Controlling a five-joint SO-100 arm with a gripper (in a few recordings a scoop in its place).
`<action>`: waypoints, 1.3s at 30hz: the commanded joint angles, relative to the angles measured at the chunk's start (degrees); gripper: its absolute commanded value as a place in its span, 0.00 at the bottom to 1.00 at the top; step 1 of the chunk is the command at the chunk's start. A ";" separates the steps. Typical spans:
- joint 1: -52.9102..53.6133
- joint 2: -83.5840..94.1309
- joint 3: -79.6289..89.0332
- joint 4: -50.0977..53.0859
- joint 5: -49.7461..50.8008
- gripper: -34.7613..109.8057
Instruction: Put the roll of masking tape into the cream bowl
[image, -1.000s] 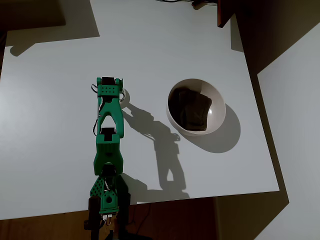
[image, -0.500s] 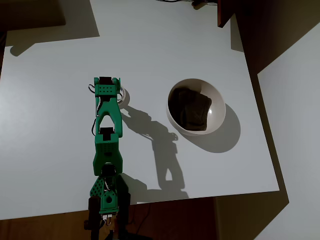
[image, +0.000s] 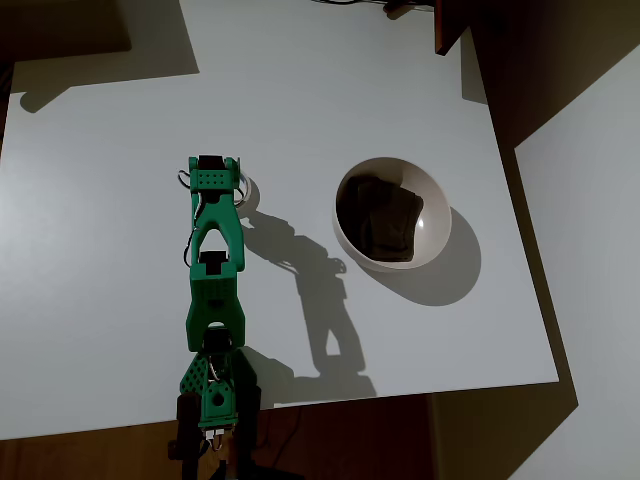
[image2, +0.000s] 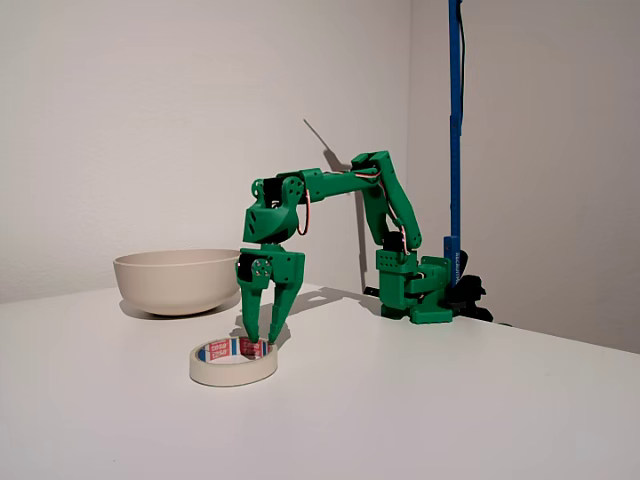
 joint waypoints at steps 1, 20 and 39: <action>-1.23 1.85 -3.52 0.26 0.70 0.29; -2.20 1.76 -5.62 4.57 1.23 0.29; -1.49 -2.11 -8.44 1.14 2.37 0.28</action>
